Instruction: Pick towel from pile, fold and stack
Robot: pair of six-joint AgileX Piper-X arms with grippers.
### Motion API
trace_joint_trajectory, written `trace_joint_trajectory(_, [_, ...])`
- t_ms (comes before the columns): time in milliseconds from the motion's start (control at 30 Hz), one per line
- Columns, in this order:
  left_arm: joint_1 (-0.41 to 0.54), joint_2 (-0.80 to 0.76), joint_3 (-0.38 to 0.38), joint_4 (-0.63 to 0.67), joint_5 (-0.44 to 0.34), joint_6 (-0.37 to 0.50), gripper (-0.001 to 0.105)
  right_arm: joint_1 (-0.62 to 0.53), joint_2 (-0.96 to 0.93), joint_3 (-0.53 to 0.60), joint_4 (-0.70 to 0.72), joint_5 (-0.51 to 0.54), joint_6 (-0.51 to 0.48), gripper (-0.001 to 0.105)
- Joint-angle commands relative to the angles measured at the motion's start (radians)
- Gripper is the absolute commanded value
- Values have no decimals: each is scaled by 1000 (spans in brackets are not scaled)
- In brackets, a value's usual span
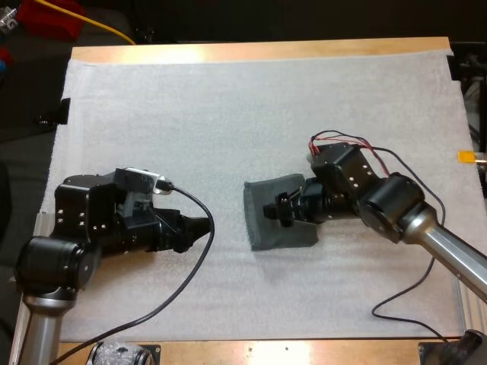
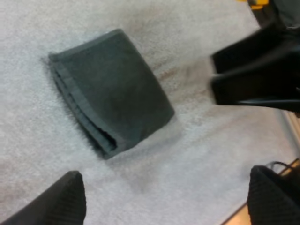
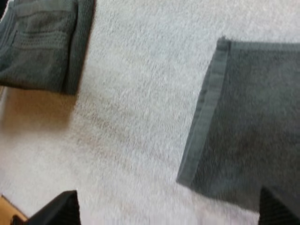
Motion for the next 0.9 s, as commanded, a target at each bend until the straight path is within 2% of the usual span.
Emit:
trace_joint_trajectory(0, [-4, 3, 19, -16, -10, 2, 70, 2, -14, -3, 20, 1, -14, 75])
trace_joint_trajectory(200, [-4, 3, 131, -100, -10, -48, 70, 2, -46, -3, 41, 1, -14, 75])
trace_joint_trajectory(333, [-4, 3, 183, -193, -10, -132, 72, 2, -49, -3, 47, 1, -14, 75])
trace_joint_trajectory(567, [-4, 23, 240, -332, -2, -253, 72, 2, -49, -3, 47, 1, -14, 75])
trace_joint_trajectory(700, [-4, 105, 249, -350, 6, -266, 72, 2, -49, -3, 47, 1, -14, 75])
trace_joint_trajectory(867, [-4, 233, 249, -392, 63, -271, 72, 2, -49, -3, 47, 1, -14, 75])
